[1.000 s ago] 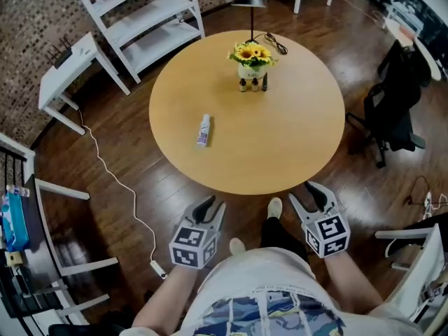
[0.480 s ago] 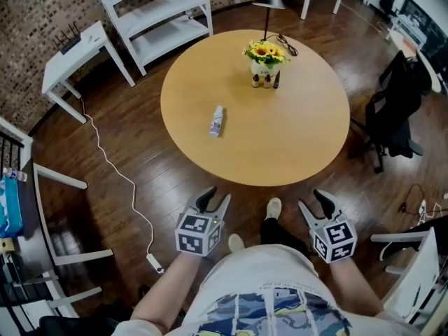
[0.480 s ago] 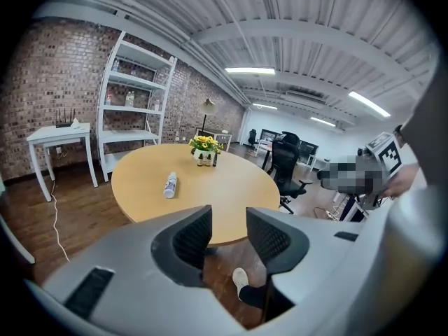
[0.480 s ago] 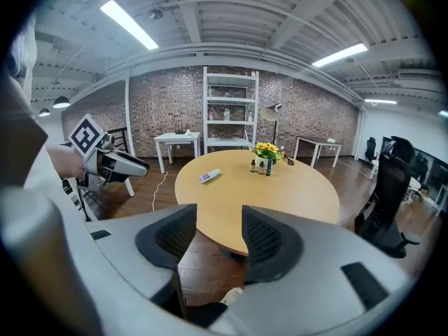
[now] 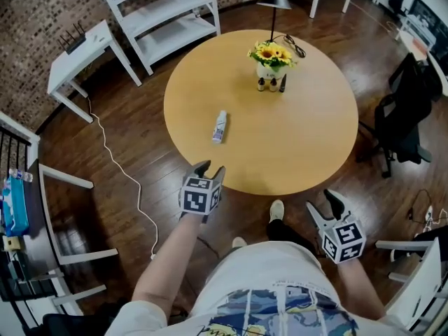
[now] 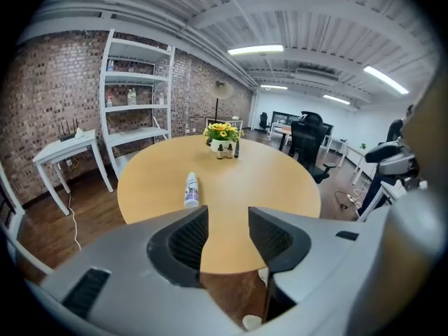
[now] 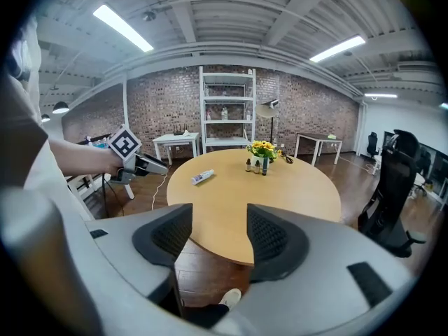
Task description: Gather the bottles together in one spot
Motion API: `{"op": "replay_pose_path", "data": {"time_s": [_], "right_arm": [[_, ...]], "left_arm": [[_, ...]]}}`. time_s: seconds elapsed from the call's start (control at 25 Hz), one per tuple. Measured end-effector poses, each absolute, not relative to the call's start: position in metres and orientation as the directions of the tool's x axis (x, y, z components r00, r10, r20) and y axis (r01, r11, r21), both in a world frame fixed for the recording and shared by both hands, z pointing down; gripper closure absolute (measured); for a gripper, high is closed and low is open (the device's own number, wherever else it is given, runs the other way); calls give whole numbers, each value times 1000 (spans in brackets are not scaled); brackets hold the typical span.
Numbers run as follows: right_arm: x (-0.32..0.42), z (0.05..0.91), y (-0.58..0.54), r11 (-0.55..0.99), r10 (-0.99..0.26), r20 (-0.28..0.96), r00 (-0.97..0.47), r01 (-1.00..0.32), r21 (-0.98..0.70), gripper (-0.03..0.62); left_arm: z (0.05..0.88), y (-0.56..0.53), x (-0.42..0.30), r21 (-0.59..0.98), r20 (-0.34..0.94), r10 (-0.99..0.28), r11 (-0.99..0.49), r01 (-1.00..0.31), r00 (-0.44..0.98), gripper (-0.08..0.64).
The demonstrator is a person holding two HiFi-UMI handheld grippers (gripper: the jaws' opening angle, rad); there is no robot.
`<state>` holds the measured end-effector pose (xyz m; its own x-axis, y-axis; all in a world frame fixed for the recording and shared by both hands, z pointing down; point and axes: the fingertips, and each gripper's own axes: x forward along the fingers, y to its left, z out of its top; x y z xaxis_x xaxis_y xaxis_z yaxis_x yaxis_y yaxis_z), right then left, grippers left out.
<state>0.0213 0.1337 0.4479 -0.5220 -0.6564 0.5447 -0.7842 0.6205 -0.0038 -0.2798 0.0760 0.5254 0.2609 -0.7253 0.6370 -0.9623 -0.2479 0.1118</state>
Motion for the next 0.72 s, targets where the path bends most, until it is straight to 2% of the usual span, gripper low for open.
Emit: {"op": "replay_pose_path", "data": {"time_s": [0.28,0.52,0.64,0.72], "right_arm": [[63,457,75,615,-641,560,-525,-788,-36,308],[102,471,25,608,-613,596,-519,-791,-64,310],[115,476,2,613,-598,609,-521,-787,-72,310],[123,478,-13,611,-588,610,-531,-786,-95,310]], "left_arm": [[596,-24,-301,47,781,-608,-172,-984,144,342],[640,-98,-319,-31,842,-537,-139,-990,49,322],[665,-112,-315,27,888,-454,-116,-993,77,313],[676,-117,-306,65,896,-431,-112,-992,108,332]]}}
